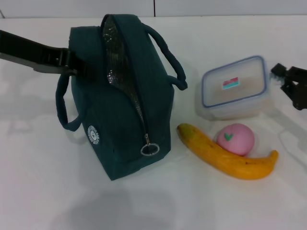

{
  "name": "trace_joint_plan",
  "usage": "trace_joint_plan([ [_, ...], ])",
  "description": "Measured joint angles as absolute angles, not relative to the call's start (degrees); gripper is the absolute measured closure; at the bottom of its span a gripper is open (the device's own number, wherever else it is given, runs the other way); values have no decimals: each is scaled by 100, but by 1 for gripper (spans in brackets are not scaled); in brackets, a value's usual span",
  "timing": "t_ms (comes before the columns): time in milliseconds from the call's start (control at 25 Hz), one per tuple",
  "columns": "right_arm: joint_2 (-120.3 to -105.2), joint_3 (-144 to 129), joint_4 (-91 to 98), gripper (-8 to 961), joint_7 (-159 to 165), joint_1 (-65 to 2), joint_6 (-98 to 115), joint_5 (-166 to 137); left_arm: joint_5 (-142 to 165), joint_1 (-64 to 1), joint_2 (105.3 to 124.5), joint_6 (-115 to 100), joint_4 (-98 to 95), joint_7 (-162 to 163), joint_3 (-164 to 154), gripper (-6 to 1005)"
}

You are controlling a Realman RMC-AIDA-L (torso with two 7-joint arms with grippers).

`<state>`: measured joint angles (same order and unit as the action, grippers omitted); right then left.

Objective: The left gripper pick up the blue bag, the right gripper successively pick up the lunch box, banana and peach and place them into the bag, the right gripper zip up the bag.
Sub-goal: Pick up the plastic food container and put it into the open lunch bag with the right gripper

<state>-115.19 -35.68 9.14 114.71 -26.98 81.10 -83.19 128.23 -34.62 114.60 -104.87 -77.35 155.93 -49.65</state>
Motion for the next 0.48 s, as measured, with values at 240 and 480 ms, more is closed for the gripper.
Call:
trace_joint_plan([
  [240, -11492, -3568, 924, 850, 11471, -2448, 8344, -7952, 12760, -3463, 11448, -10509, -7732, 15622, -4967, 968],
  [480, -11480, -3568, 901, 846, 11477, -2213, 8629, -7557, 12758, -3492, 11426, -10568, -7734, 15712, -4993, 968],
])
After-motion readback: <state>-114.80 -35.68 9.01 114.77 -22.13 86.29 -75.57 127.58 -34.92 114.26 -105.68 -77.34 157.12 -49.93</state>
